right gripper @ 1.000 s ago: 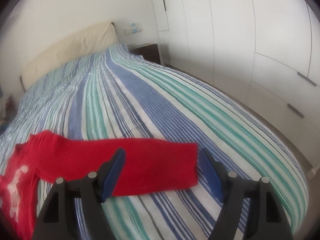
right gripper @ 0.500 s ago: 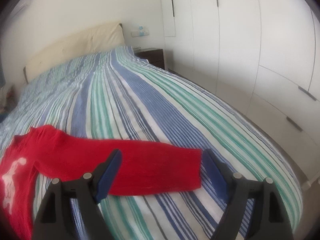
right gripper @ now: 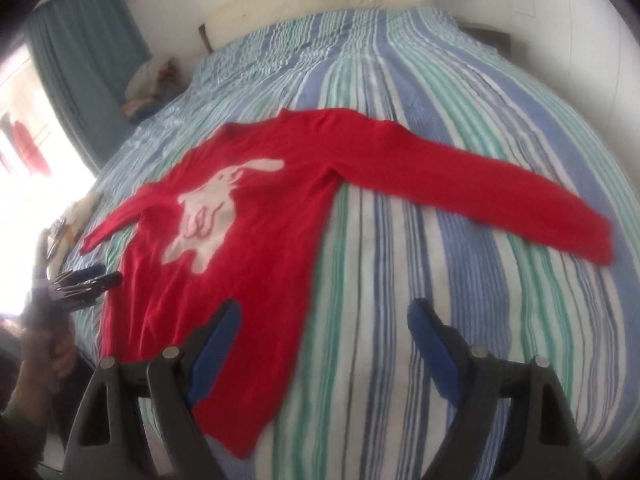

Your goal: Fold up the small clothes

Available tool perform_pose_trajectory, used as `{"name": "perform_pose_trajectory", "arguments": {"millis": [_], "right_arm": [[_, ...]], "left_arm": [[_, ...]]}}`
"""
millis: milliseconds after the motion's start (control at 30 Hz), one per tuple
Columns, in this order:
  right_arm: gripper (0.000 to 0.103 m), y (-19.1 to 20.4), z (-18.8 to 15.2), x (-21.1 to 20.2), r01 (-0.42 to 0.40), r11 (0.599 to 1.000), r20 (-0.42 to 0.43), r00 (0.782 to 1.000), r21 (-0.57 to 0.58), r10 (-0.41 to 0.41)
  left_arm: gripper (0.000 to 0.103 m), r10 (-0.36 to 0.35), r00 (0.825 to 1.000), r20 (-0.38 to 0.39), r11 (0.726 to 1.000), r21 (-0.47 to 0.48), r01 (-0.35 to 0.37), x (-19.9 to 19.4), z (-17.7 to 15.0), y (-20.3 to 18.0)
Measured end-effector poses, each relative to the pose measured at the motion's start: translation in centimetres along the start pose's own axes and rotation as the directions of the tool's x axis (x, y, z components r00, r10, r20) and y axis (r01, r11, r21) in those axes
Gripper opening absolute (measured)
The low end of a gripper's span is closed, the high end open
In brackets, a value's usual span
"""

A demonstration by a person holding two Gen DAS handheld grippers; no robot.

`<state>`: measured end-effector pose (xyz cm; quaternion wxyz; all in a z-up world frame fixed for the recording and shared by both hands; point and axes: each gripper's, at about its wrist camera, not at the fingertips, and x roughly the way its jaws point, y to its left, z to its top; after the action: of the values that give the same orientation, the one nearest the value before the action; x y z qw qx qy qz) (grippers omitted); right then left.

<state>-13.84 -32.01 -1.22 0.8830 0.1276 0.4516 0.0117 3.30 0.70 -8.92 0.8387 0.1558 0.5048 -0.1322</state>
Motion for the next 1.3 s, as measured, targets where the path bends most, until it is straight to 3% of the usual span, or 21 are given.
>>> {"name": "perform_pose_trajectory", "arguments": {"millis": [100,133,233,267,367,433,500,600,667,700,733,767,800,867,1033,1167,1300], "right_arm": [[0.084,1.7,-1.2,-0.6,0.036,0.996,-0.034,0.999,-0.076,-0.039],[0.084,1.8,-1.6,-1.1,0.048,0.995,-0.041,0.998,-0.092,-0.052],[0.084,1.7,-2.9,-2.2,0.079,0.99,-0.064,0.994,-0.116,-0.087],[0.084,1.4,-3.3,-2.2,0.078,0.991,-0.08,0.993,-0.11,-0.087],[0.084,0.8,-4.1,-1.0,0.0,0.999,-0.13,0.992,-0.044,-0.005],[0.084,0.7,-4.6,0.3,-0.083,0.996,-0.156,0.984,0.03,0.086],[0.084,0.8,-5.4,1.7,-0.152,0.984,-0.179,0.97,0.092,0.167],[0.081,1.3,-7.4,3.7,-0.242,0.958,-0.234,0.933,0.151,0.273],[0.066,1.9,-8.7,4.8,-0.289,0.943,-0.261,0.909,0.163,0.324],[0.064,2.1,-9.1,5.2,-0.306,0.936,-0.262,0.902,0.174,0.343],[0.052,2.4,-9.4,5.5,-0.321,0.93,-0.258,0.897,0.18,0.359],[0.015,2.7,-9.5,5.8,-0.338,0.924,-0.256,0.891,0.177,0.375],[0.006,3.0,-9.4,6.0,-0.352,0.92,-0.257,0.885,0.173,0.387],[0.005,3.4,-9.0,5.9,-0.335,0.929,-0.269,0.891,0.158,0.367],[0.005,3.5,-8.1,1.9,-0.241,0.969,-0.29,0.925,0.043,0.243],[0.004,2.5,-9.1,2.0,-0.191,0.98,-0.335,0.921,0.06,0.2],[0.004,1.7,-9.6,3.2,-0.194,0.974,-0.322,0.92,0.118,0.223]], "left_arm": [[0.081,0.072,0.997,-0.037,0.997,0.01,-0.071,-1.9,-4.5,2.9],[0.086,0.107,0.993,-0.046,0.994,-0.003,-0.107,-2.8,-5.9,4.5],[0.087,0.134,0.989,-0.059,0.985,-0.098,-0.139,-5.3,-8.5,8.4],[0.087,0.105,0.993,-0.048,0.983,-0.143,-0.111,-6.0,-8.8,9.2],[0.089,-0.088,0.996,0.034,0.962,-0.256,0.094,-6.9,-8.6,9.5],[0.089,-0.186,0.982,0.028,0.946,-0.264,0.186,-5.6,-7.5,7.9],[0.087,-0.238,0.971,-0.009,0.946,-0.227,0.229,-4.1,-6.8,5.4],[0.061,-0.238,0.969,-0.068,0.956,-0.191,0.221,-2.4,-6.7,3.1],[0.031,-0.252,0.965,-0.075,0.949,-0.213,0.231,-2.2,-7.0,3.0],[0.02,-0.261,0.962,-0.078,0.944,-0.23,0.237,-2.1,-7.1,3.3],[0.006,-0.275,0.958,-0.085,0.937,-0.247,0.247,-2.1,-7.1,3.6],[0.005,-0.303,0.949,-0.085,0.924,-0.27,0.271,-2.1,-7.1,4.3],[0.004,-0.327,0.942,-0.08,0.911,-0.292,0.292,-2.4,-7.2,4.8],[0.003,-0.347,0.935,-0.075,0.9,-0.306,0.31,-3.2,-7.5,5.6],[0.002,-0.33,0.938,-0.108,0.913,-0.29,0.288,-3.6,-8.5,6.0],[0.002,-0.314,0.94,-0.134,0.924,-0.273,0.27,-3.2,-8.9,5.4],[0.002,-0.299,0.944,-0.143,0.926,-0.282,0.251,-2.5,-8.8,5.4]]}}
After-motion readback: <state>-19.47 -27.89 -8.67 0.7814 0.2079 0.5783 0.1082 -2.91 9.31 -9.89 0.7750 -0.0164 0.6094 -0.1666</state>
